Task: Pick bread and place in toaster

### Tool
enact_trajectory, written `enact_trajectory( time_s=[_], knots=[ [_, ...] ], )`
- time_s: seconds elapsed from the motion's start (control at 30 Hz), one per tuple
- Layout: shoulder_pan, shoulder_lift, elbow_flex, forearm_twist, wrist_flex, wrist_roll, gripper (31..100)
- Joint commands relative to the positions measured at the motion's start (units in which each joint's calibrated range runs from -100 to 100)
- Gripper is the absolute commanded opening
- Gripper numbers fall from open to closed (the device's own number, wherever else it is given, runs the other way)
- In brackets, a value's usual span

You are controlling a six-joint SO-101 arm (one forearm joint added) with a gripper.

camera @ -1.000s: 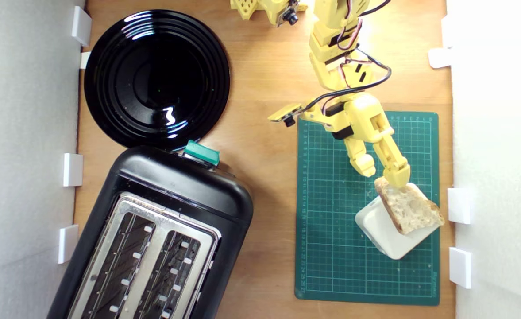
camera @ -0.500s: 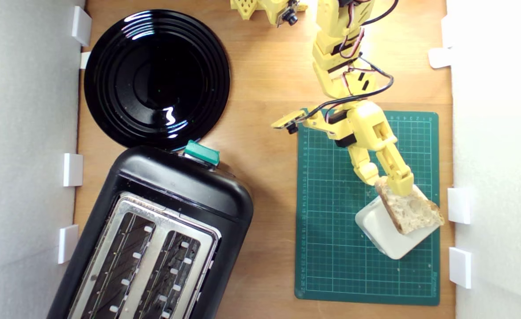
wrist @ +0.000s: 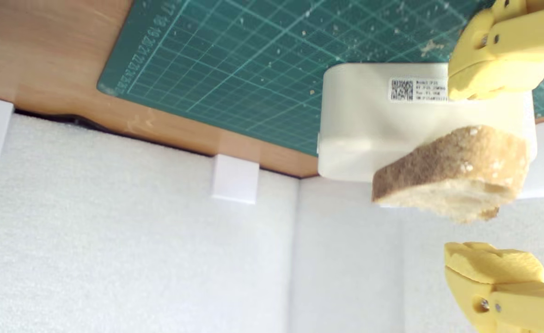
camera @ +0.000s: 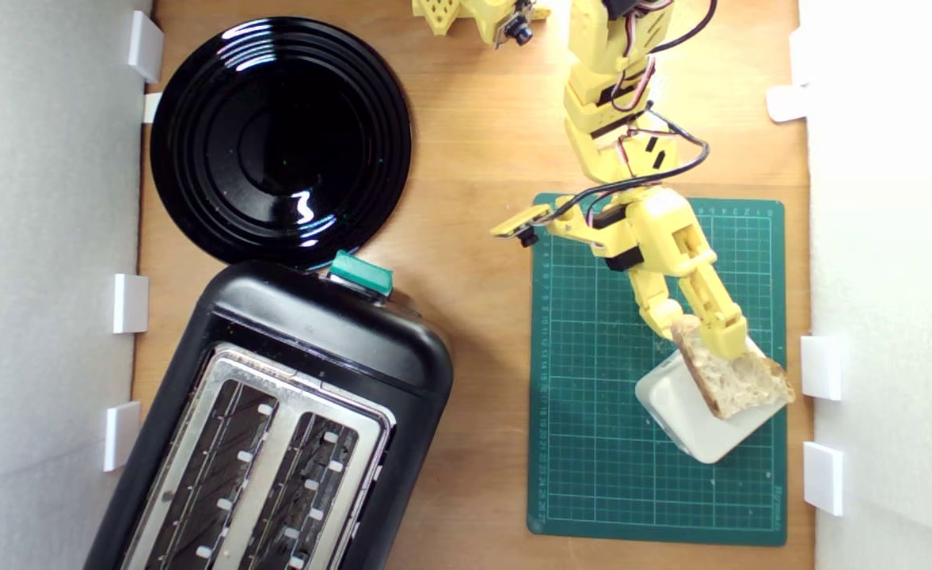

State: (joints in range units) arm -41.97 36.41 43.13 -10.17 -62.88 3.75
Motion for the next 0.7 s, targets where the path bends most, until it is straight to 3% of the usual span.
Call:
enact_trajectory(
  time_s=[0.0, 0.67],
  knots=[
    [0.39, -0.22, -3.23, -0.07, -1.03, 1.14, 95.3],
    [0.39, 0.36, -4.96, -0.16, -1.03, 1.04, 95.3]
  ],
)
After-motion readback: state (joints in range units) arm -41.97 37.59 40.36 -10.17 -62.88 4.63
